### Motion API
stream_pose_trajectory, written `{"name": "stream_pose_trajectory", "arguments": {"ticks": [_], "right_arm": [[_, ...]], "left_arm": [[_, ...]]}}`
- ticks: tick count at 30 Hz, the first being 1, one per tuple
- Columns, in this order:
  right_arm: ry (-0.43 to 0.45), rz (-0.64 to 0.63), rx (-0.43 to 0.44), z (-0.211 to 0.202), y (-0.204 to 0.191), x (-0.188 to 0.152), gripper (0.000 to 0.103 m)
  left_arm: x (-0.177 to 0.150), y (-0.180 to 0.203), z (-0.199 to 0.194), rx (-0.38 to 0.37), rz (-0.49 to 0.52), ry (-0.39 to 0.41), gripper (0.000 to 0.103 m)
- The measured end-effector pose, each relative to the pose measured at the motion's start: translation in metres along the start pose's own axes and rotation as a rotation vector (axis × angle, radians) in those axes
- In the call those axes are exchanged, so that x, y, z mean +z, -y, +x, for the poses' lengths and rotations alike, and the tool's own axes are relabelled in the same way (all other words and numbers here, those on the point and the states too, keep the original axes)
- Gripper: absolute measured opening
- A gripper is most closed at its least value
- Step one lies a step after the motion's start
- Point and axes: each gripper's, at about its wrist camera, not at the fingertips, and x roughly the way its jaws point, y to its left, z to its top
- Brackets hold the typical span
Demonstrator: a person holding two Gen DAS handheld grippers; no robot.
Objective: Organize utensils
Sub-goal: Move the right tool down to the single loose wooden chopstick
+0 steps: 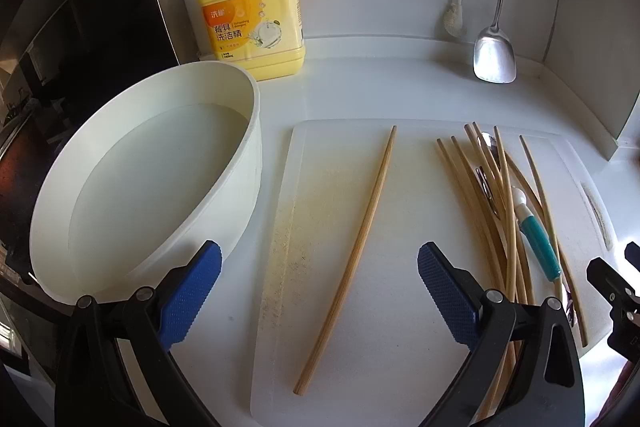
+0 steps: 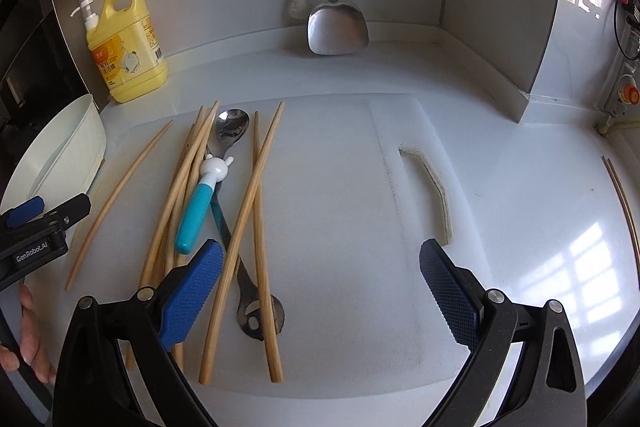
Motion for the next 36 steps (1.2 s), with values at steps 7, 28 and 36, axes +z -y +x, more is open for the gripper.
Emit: {"name": "stream_pose_trajectory", "arguments": {"ticks": [7, 28, 36], "right_arm": [[-0.003, -0.003, -0.054, 0.021, 0.003, 0.003, 0.094], [-0.012, -0.079, -0.094, 0.038, -0.011, 0.008, 0.093], [-0.004, -0.08, -0.051, 0.042, -0.012, 0.01, 0.09]], "left_arm": [[-0.005, 0.001, 0.016, -0.028, 0.003, -0.005, 0.097], [-0.006, 0.007, 0.042, -0.049, 0.019, -0.038, 0.097], [0.001, 0.012, 0.048, -0.064, 0.023, -0.036, 0.097]]}}
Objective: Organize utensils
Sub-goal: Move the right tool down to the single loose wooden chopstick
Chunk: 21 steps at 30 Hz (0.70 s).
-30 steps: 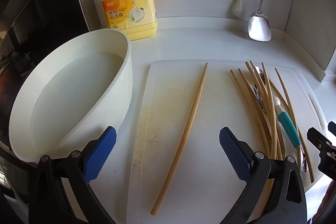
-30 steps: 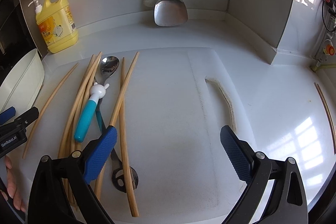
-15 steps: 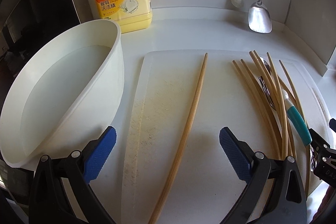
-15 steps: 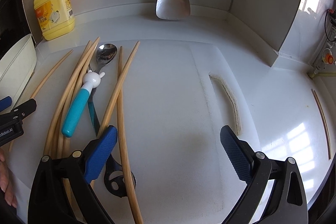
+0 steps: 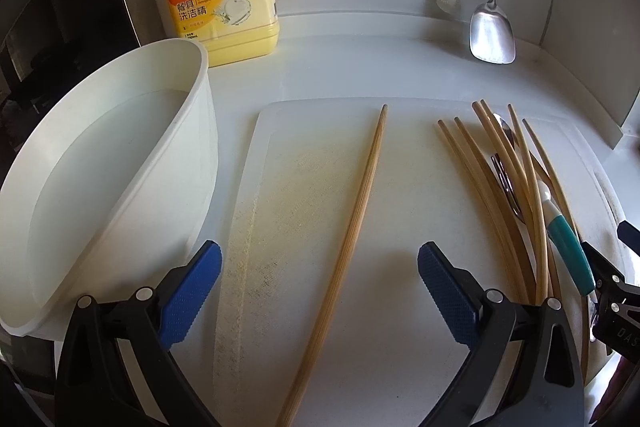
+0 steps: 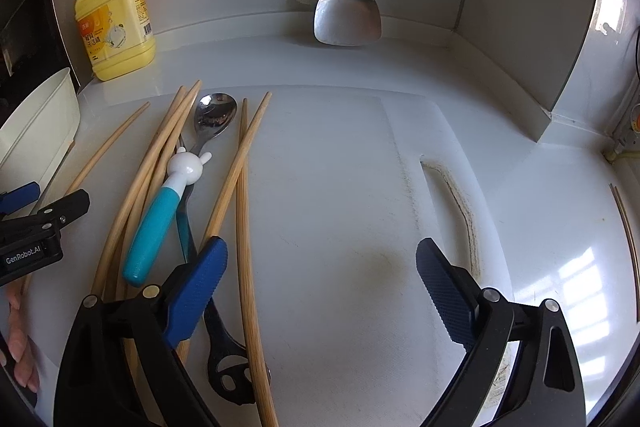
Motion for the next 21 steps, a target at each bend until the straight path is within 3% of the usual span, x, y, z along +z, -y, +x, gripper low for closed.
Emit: {"name": "stream_pose_trajectory", "arguments": {"ticks": [7, 12, 21], "right_arm": [[-0.001, -0.004, 0.038, 0.002, -0.001, 0.003, 0.085], [0.007, -0.025, 0.065, 0.003, -0.007, 0.007, 0.073], [0.02, -0.092, 0.105, -0.003, -0.02, 0.006, 0.039]], "left_arm": [[0.006, 0.007, 0.006, -0.06, 0.005, -0.021, 0.096], [0.009, 0.008, 0.01, -0.077, -0.008, -0.035, 0.094], [0.009, 0.021, 0.0, -0.109, 0.038, -0.015, 0.055]]}}
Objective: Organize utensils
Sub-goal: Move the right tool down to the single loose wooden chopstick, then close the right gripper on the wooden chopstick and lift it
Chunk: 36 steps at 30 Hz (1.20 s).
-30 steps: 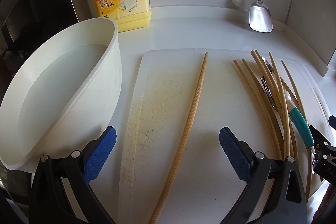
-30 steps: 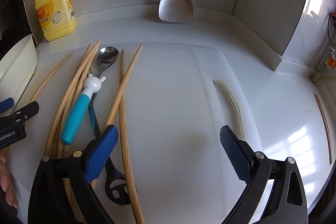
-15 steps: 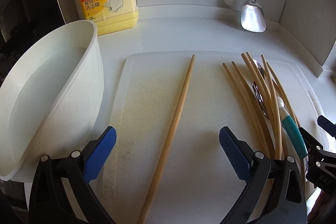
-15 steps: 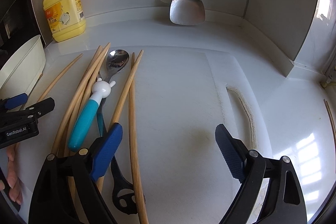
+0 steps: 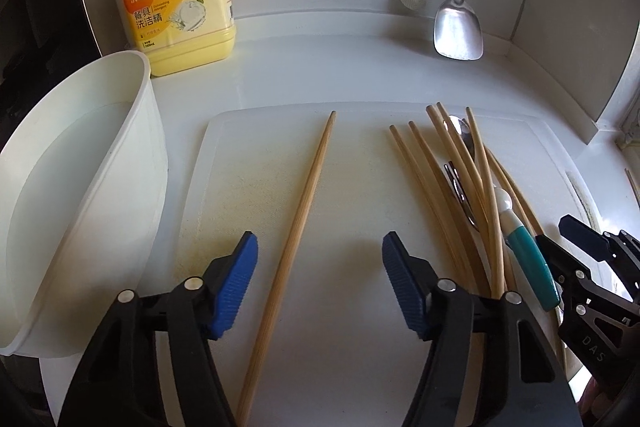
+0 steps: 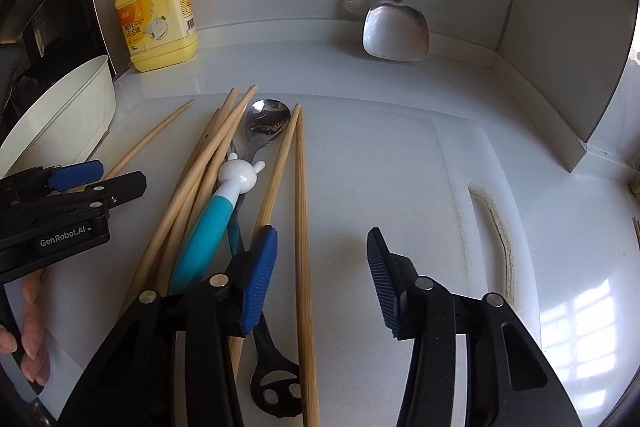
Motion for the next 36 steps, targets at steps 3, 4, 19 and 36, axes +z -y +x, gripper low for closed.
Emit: {"name": "stream_pose_trajectory", "arguments": {"ticks": [3, 4, 19, 36], "right_arm": [[0.001, -0.015, 0.002, -0.001, -0.002, 0.001, 0.02], [0.0, -0.018, 0.002, -0.001, -0.002, 0.001, 0.01], [0.014, 0.079, 0.03, -0.013, 0.017, 0.0, 0.006], [0.107, 0.003, 0.147, -0.106, -0.016, 0.065, 0.006]], "left_arm": [[0.0, 0.003, -0.002, -0.007, 0.008, 0.001, 0.033], [0.001, 0.003, -0.003, -0.009, 0.008, 0.001, 0.026], [0.0, -0.005, -0.02, -0.018, -0.036, 0.014, 0.007], [0.033, -0.044, -0.144, 0.017, -0.141, 0.097, 0.007]]}}
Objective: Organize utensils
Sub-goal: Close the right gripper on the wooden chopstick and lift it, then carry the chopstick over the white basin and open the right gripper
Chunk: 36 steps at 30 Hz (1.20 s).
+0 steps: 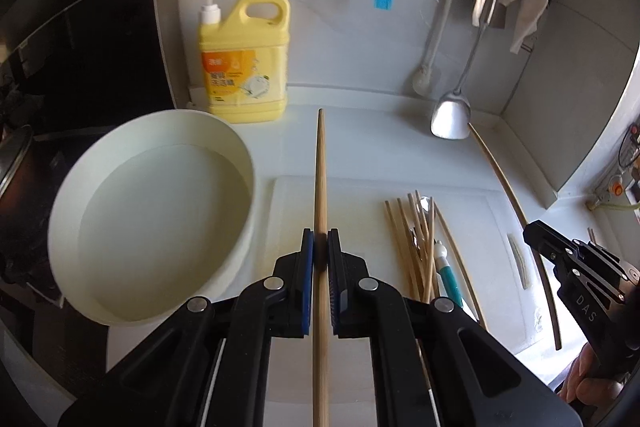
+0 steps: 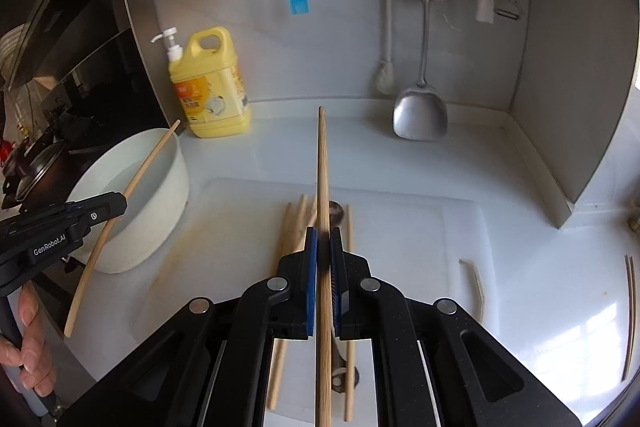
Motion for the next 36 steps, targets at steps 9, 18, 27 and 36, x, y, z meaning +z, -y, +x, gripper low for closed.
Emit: {"name": "stream_pose_trajectory", "arguments": {"ticks": [9, 18, 27, 36], "right_arm": [[0.028, -0.067, 0.181, 0.023, -0.121, 0.046, 0.006], [-0.042, -0.022, 0.203, 0.105, -0.234, 0.061, 0.006], [-0.196, 0.024, 0.19, 0.181, -0.275, 0.058, 0.006], [-0.324, 0.041, 0.167, 0.222, -0.276, 0.047, 0.006]], "left_arm": [[0.021, -0.109, -0.032, 0.114, -0.051, 0.037, 0.007], [0.035, -0.206, 0.022, 0.065, -0.035, -0.027, 0.007], [0.038, -0.235, 0.076, 0.0, -0.01, -0.118, 0.007], [0.028, -0.242, 0.107, -0.008, -0.016, -0.195, 0.008]]}}
